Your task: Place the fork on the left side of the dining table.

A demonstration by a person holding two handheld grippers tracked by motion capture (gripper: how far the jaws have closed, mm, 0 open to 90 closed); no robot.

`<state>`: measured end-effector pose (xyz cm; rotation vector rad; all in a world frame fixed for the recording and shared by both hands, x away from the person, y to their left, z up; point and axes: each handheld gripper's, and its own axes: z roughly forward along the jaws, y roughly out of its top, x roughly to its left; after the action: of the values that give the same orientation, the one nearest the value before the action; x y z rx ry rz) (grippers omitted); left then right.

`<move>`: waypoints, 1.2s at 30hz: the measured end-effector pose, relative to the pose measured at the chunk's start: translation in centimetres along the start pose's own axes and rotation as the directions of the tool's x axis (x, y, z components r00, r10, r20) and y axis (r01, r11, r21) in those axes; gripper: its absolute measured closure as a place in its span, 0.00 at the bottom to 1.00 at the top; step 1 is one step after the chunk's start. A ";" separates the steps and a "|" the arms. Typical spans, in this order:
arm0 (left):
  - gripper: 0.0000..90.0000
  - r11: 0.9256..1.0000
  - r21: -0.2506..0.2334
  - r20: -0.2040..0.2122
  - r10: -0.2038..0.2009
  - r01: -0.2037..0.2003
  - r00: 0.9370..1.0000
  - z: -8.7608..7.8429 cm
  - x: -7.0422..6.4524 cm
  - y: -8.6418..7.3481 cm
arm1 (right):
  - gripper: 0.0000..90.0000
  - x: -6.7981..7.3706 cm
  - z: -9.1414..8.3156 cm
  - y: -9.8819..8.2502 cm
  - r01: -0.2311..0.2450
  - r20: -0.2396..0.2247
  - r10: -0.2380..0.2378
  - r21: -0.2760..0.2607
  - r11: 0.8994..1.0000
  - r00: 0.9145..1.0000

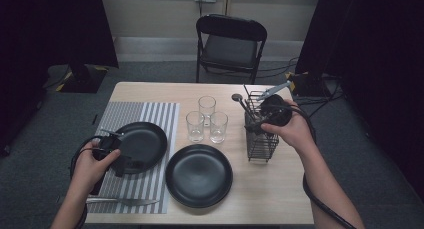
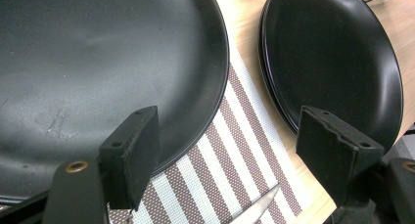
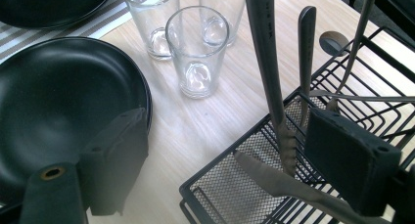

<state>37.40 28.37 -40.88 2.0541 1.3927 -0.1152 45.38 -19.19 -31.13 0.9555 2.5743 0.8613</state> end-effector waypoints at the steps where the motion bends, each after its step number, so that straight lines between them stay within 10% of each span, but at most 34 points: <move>1: 0.27 1.000 0.000 0.000 0.000 0.000 1.000 0.0 0.0 0.0 | 0.18 0.0 0.0 0.0 0.000 0.000 0.000 0.000 1.000 1.000; 36: 0.27 1.000 0.014 0.005 0.004 -0.004 1.000 0.3 -0.2 0.0 | 0.39 -2.6 1.0 1.3 -0.009 0.070 0.008 0.022 1.000 0.998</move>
<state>37.39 28.07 -41.02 2.0665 1.3887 -0.1289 48.43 -19.67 -30.99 0.9856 2.5276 0.7885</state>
